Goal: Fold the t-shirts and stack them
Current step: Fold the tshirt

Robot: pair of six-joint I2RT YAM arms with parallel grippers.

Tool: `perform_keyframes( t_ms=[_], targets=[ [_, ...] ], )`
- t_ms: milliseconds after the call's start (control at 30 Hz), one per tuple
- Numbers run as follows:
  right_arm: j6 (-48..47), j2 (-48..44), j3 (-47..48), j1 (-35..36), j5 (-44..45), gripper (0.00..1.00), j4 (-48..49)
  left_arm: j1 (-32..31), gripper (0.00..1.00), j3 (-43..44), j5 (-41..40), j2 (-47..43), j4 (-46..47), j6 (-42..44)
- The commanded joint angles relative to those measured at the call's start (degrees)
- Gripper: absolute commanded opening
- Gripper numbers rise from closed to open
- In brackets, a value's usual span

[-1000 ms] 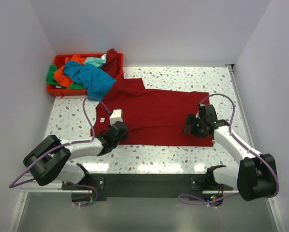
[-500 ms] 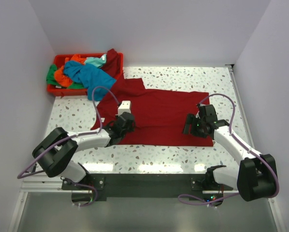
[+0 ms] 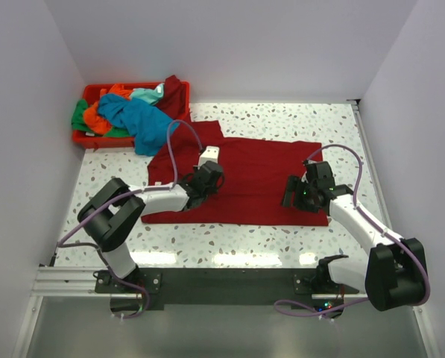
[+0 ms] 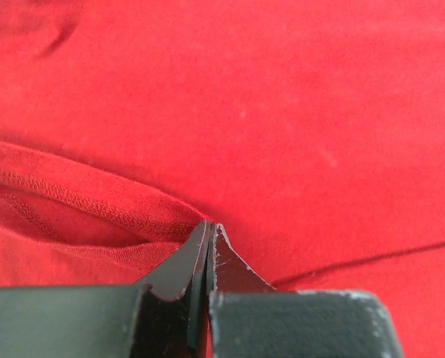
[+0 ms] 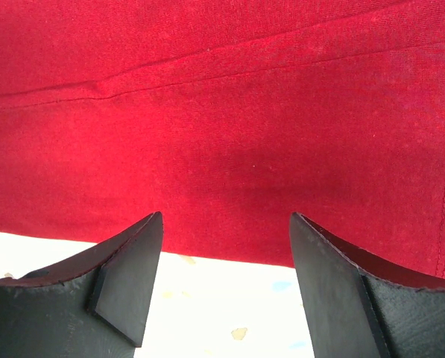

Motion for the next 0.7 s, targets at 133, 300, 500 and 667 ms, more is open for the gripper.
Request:
perform_keyframes(
  t_ms=[133, 300, 500, 667],
  targets=[
    [-0.8, -1.1, 2.2, 0.3, 0.4, 0.72, 0.0, -0.4, 0.00, 6.3, -2.7, 3.4, -0.1, 2.2],
    [-0.8, -0.6, 2.2, 0.3, 0.5, 0.72, 0.2, -0.2, 0.00, 8.2, -4.0, 4.5, -0.3, 1.9],
    [-0.6, -0.3, 2.2, 0.3, 0.9, 0.72, 0.3, -0.1, 0.00, 9.2, -4.3, 5.1, -0.1, 1.4],
    [-0.6, 0.0, 2.1, 0.3, 1.0, 0.72, 0.4, -0.1, 0.00, 10.3, -3.5, 5.9, 0.6, 2.1]
  ],
)
